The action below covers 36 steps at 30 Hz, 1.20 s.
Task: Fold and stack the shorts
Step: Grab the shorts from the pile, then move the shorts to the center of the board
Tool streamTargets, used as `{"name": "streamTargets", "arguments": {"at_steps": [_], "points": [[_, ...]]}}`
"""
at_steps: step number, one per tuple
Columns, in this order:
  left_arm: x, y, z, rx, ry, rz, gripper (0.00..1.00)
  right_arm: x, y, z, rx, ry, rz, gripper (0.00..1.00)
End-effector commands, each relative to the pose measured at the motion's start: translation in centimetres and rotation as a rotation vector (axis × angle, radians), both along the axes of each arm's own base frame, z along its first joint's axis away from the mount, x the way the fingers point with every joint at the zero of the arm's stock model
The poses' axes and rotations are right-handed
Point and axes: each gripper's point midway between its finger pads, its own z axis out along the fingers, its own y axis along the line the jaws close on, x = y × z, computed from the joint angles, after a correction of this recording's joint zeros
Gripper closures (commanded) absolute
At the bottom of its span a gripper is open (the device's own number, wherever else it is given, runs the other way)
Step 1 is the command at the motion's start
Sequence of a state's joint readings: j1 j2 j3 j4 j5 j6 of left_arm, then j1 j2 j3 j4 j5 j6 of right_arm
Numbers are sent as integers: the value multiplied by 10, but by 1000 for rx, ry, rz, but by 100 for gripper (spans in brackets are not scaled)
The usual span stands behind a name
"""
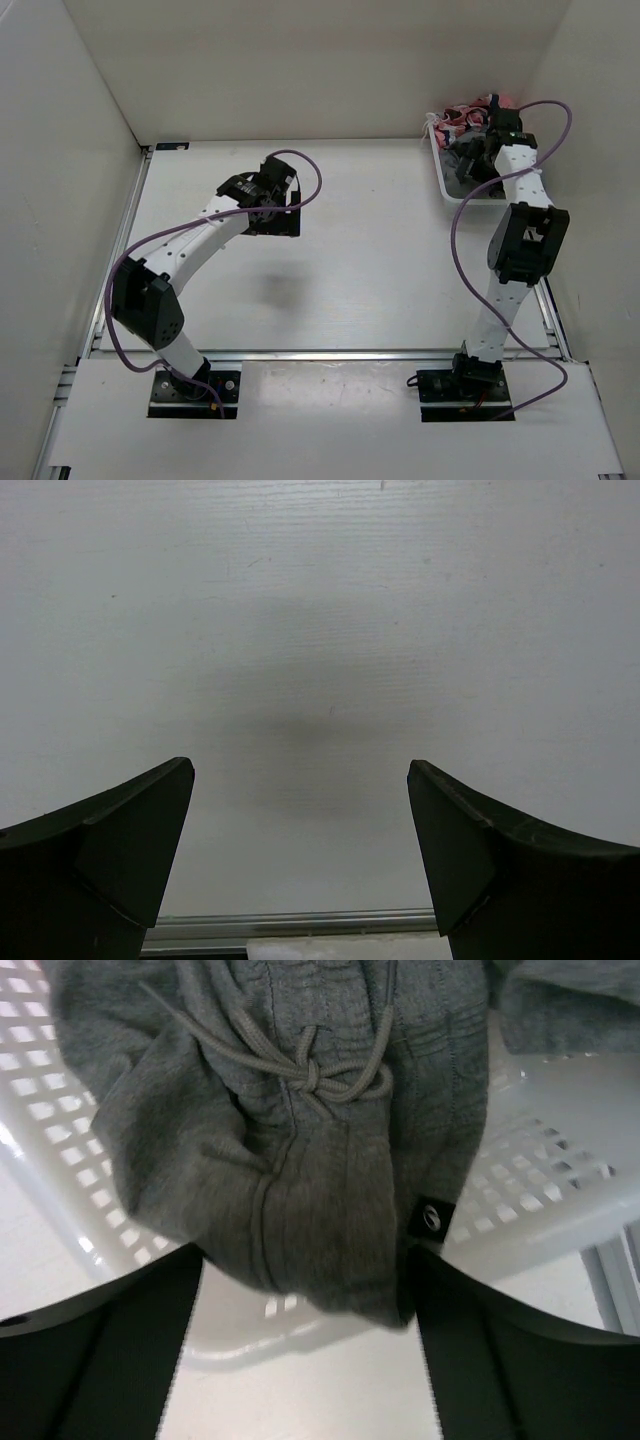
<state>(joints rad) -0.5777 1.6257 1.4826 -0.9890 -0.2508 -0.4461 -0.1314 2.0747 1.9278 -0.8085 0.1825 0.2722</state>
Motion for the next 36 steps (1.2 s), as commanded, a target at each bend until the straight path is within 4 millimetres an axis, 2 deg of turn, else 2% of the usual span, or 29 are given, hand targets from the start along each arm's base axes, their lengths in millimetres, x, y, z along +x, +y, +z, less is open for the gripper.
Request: {"name": "streamTargets", "arguments": {"at_steps": [1, 2, 3, 4, 7, 8, 9, 10, 11, 14, 16, 17, 20, 21, 22, 23, 24, 25, 26, 27, 28, 29, 30, 32, 33, 34, 35, 36], "points": [[3, 4, 3, 3, -24, 19, 0, 10, -7, -12, -13, 9, -4, 17], [5, 3, 3, -2, -31, 19, 0, 12, -7, -17, -12, 15, -4, 19], [5, 3, 0, 3, -24, 19, 0, 17, -10, -10, -23, -7, -9, 23], [5, 3, 0, 3, -24, 19, 0, 17, -10, -16, -22, 4, -9, 27], [5, 3, 0, 3, -24, 19, 0, 27, -8, 2, -10, -73, -17, 53], [5, 3, 0, 3, -24, 19, 0, 33, -9, 13, -16, -117, -17, 74], [5, 2, 0, -2, -24, 27, 0, 31, -8, 26, -13, -149, -27, 85], [5, 2, 0, -2, -24, 27, 0, 31, -8, 32, -15, -166, -27, 93], [5, 2, 0, -2, -24, 27, 0, 29, -10, 46, -29, -192, -35, 100], [4, 0, 0, -13, -19, 31, 0, 33, -2, 79, 0, -277, -3, 100], [2, -5, -1, -45, -5, 39, 0, 41, 14, 127, 54, -396, 64, 100], [2, -8, 0, -63, -4, 31, 0, 43, 34, 146, 138, -445, 137, 100], [-2, -21, 0, -128, 24, 19, 0, 38, 70, 240, 270, -667, 266, 100], [-5, -21, -4, -134, 40, 24, 0, 36, 91, 268, 309, -743, 333, 100], [-4, -20, -4, -127, 35, 29, 0, 28, 113, 293, 367, -796, 422, 100], [-6, -18, -8, -121, 44, 29, 2, 16, 126, 333, 388, -881, 462, 100], [-1, -6, -11, -108, 44, 66, 2, 8, 147, 353, 407, -923, 516, 100], [-2, 3, -9, -103, 51, 85, 3, -1, 160, 374, 419, -970, 560, 100], [0, 11, -4, -108, 43, 107, 3, -22, 185, 407, 452, -1035, 631, 100], [6, 30, 0, -117, 35, 170, 3, -36, 198, 429, 465, -1089, 683, 100], [9, 41, 7, -127, 16, 200, 3, -46, 210, 440, 476, -1117, 729, 100], [9, 52, 13, -139, 10, 228, 2, -69, 230, 457, 506, -1150, 789, 100], [11, 77, 27, -154, -23, 293, 1, -81, 239, 464, 517, -1161, 813, 100], [10, 100, 41, -180, -57, 355, 1, -109, 263, 466, 545, -1149, 895, 100], [10, 125, 58, -195, -103, 423, 1, -116, 270, 461, 541, -1138, 920, 100], [11, 134, 69, -216, -134, 448, 1, -136, 274, 465, 542, -1144, 943, 100], [10, 145, 76, -229, -153, 476, 1, -150, 289, 456, 568, -1112, 991, 100], [8, 154, 84, -240, -173, 500, 1, -143, 301, 416, 591, -1000, 992, 100]]}}
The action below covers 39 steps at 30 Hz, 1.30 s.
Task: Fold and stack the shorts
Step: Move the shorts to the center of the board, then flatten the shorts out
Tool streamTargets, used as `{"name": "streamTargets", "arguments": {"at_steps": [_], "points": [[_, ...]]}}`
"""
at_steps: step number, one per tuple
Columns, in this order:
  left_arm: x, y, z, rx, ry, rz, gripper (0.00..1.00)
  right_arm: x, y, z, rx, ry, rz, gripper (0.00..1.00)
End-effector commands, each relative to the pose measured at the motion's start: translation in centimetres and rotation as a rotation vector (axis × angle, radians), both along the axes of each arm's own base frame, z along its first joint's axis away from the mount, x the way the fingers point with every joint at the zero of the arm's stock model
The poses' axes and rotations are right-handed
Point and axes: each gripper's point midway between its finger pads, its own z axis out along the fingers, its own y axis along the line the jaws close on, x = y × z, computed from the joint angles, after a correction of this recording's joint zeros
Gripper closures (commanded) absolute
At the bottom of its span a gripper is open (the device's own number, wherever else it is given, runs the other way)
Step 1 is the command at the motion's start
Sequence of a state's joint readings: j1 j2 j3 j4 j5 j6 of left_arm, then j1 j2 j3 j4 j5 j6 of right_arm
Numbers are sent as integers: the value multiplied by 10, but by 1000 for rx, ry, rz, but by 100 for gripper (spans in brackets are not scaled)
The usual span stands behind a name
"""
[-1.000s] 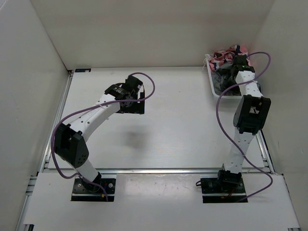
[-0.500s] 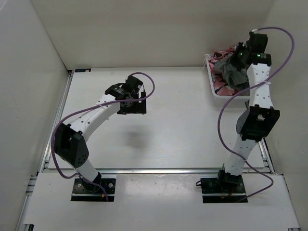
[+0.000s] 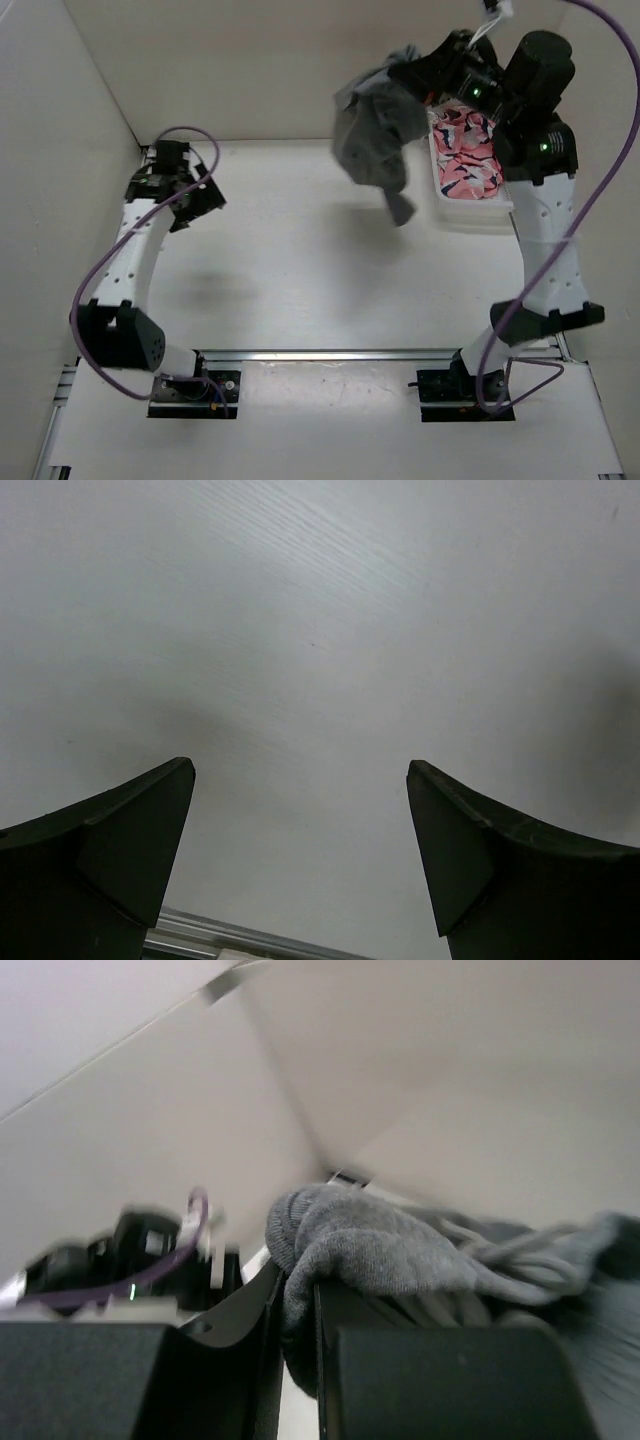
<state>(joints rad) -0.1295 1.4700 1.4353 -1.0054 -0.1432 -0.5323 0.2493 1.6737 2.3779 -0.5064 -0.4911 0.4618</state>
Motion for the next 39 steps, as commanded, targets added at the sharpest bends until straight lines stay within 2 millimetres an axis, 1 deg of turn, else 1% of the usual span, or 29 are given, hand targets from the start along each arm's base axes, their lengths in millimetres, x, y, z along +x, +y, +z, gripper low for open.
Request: {"name": "streamTargets", "arguments": {"at_steps": [1, 2, 3, 4, 5, 6, 7, 9, 10, 11, 13, 14, 15, 16, 17, 18, 19, 20, 21, 22, 24, 25, 26, 28, 31, 32, 33, 37, 39], "points": [[-19, 33, 58, -56, -146, 94, 1, -29, 26, -43, -78, 36, 125, 100], [-19, 40, 65, -62, -168, 116, 1, -56, 32, -51, -100, 29, 163, 100], [-21, 44, 68, -77, -166, 125, 1, -50, 38, -119, -164, 169, 169, 100], [-23, 51, 72, -79, -178, 139, 1, -54, 36, -150, -200, 218, 150, 100], [-25, 49, 74, -81, -186, 120, 1, -60, 23, -168, -216, 249, 86, 71], [-26, 47, 70, -89, -173, 114, 1, -64, 19, -202, -251, 317, 77, 48], [-29, 47, 68, -89, -171, 114, 1, -70, 7, -262, -302, 448, 41, 28], [-29, 45, 47, -93, -138, 101, 1, -76, -10, -314, -345, 587, -27, 10], [-30, 41, 39, -115, -121, 86, 2, -83, -23, -349, -384, 672, -93, 9], [-35, 37, 20, -134, -77, 87, 4, -85, -32, -362, -370, 734, -149, 12], [-38, 30, 4, -147, -45, 67, 11, -90, -44, -381, -334, 822, -234, 23], [-43, 27, -9, -153, -23, 69, 19, -90, -49, -388, -326, 850, -265, 35], [-46, 23, -17, -154, -6, 56, 24, -93, -49, -391, -311, 868, -272, 61], [-50, 22, -22, -159, 6, 65, 32, -95, -49, -394, -302, 887, -277, 76], [-60, 22, -35, -159, 42, 68, 41, -97, -49, -400, -289, 916, -286, 85], [-66, 21, -45, -165, 70, 79, 53, -98, -44, -405, -285, 947, -264, 87], [-73, 22, -51, -160, 81, 93, 58, -105, -39, -411, -277, 984, -226, 84], [-80, 26, -56, -149, 89, 120, 58, -112, -32, -418, -274, 1020, -202, 76], [-88, 16, -65, -163, 127, 149, 58, -117, -23, -423, -278, 1036, -166, 50], [-93, 10, -68, -177, 132, 156, 37, -123, -17, -425, -279, 1052, -142, 37], [-110, -5, -84, -239, 198, 185, 11, -133, 1, -431, -270, 1094, -84, 5], [-116, -7, -90, -257, 217, 198, 0, -138, 7, -433, -266, 1107, -66, 0], [-119, -10, -97, -272, 228, 204, 0, -146, 16, -442, -265, 1158, -48, 0], [-129, -14, -119, -295, 291, 224, 0, -148, 31, -444, -227, 1175, 0, 0], [-127, -23, -140, -325, 341, 227, 0, -155, 47, -457, -183, 1264, 33, 0], [-127, -23, -146, -323, 353, 229, 2, -155, 54, -457, -173, 1264, 57, 2], [-122, -24, -148, -328, 345, 237, 5, -158, 57, -467, -187, 1302, 53, 3], [-117, -23, -157, -305, 363, 240, 26, -153, 64, -490, -214, 1317, 10, 13], [-113, -21, -156, -297, 358, 243, 45, -149, 68, -505, -263, 1305, -21, 29]]}}
